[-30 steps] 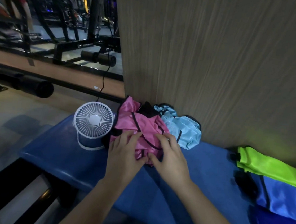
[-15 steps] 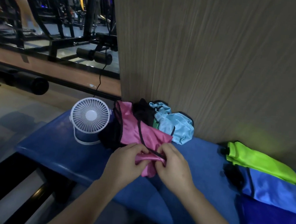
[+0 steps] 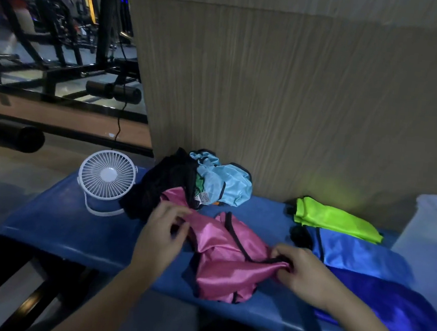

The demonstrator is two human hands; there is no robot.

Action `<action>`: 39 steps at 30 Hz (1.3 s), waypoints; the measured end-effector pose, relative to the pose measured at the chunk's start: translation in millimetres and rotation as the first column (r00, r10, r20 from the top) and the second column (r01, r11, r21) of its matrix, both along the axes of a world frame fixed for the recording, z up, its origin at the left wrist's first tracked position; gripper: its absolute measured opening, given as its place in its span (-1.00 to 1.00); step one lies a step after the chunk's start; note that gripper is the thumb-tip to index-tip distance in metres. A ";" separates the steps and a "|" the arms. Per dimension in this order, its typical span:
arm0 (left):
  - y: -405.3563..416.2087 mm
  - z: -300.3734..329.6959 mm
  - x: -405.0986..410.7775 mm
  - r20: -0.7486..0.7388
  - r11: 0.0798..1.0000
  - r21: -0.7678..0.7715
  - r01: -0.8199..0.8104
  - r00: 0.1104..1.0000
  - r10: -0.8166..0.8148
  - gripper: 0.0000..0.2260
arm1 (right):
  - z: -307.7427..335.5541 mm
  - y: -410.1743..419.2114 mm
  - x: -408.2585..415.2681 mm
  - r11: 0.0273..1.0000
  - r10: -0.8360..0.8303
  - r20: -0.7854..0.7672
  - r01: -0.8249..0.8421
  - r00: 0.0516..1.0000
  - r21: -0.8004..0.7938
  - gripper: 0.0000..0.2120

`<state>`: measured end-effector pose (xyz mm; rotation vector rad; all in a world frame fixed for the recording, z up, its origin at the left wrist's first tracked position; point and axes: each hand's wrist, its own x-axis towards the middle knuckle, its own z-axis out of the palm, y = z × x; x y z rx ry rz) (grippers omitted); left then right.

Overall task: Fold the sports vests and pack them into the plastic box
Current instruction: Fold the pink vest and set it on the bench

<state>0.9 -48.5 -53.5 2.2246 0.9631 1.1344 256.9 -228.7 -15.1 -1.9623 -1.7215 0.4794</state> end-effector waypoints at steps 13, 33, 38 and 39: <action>16.6 5.9 25.3 0.129 0.910 -0.394 -0.127 0.973 0.192 -0.76 | 9.2 -11.8 10.3 0.996 0.028 0.142 -0.015 0.989 -0.087 -0.36; 34.6 -10.3 1.1 -0.115 0.962 -0.240 0.129 0.980 -0.160 -0.27 | -22.6 -5.6 -71.1 0.952 0.224 0.642 -0.304 0.733 0.015 -0.33; 30.0 -11.2 7.5 -0.185 0.992 -0.072 0.106 0.976 -0.118 -0.63 | -33.2 1.1 -52.1 0.989 0.055 0.647 -0.130 0.760 0.069 -0.31; 28.4 -10.8 7.8 -0.185 0.995 -0.036 0.096 0.977 -0.101 -0.72 | -35.2 2.8 -48.9 0.990 0.029 0.640 -0.111 0.768 0.089 -0.38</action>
